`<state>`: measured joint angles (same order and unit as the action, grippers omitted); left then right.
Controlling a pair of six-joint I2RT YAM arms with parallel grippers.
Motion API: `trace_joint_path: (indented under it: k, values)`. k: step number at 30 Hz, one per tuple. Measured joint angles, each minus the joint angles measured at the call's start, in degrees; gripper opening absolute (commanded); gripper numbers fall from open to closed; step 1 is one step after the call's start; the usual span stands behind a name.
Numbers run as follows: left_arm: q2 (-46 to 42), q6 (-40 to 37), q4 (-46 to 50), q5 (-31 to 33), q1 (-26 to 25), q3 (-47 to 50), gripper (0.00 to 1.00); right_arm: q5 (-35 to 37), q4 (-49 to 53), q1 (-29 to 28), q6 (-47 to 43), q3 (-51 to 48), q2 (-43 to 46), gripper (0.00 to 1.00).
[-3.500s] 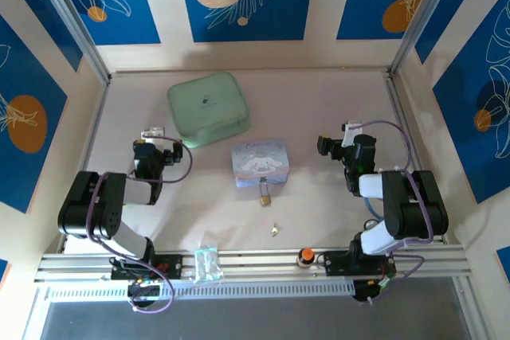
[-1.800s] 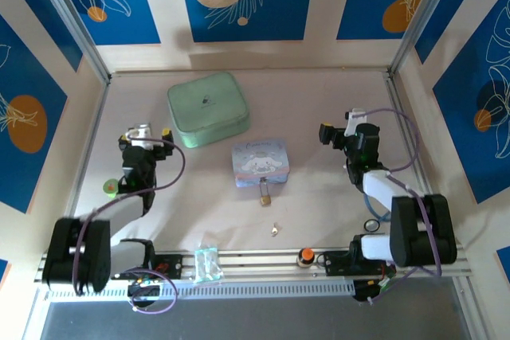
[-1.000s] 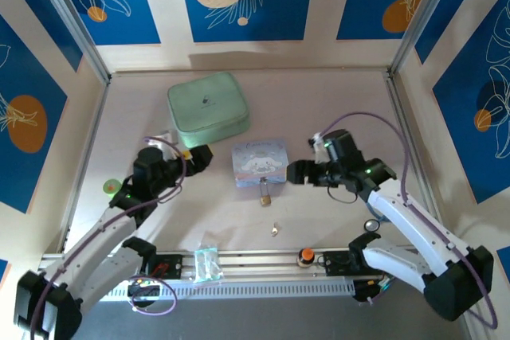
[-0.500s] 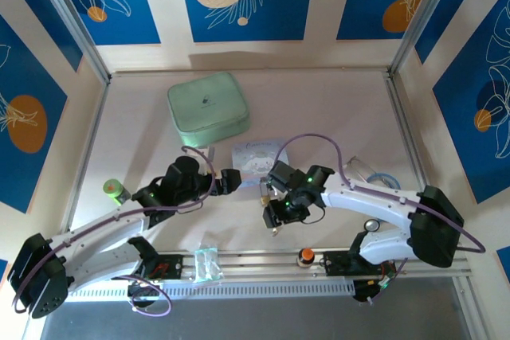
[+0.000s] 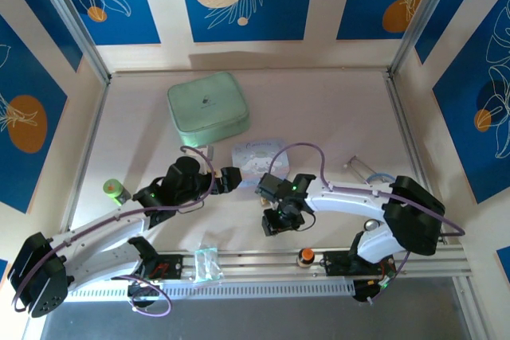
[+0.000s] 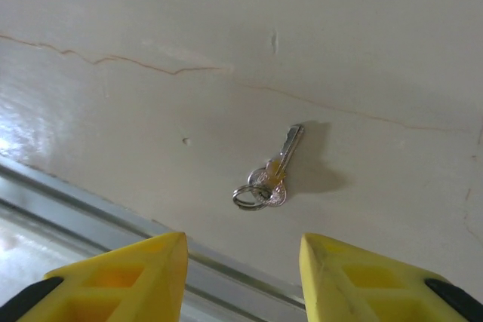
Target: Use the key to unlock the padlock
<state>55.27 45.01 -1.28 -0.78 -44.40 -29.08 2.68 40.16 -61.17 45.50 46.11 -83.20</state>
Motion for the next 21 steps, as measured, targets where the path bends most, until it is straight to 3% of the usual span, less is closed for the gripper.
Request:
trace_joint_path:
  k: [7, 21]
  values:
    - [0.0, 0.1, -1.4, 0.4, 0.0, 1.3, 0.99, 1.9, -1.9, -2.6, 2.3, -0.9, -2.7, 0.38]
    - [2.2, 1.1, -4.3, 0.4, 0.0, 2.7, 0.99, 3.7, -3.1, -2.4, 3.6, -1.9, -3.2, 0.34]
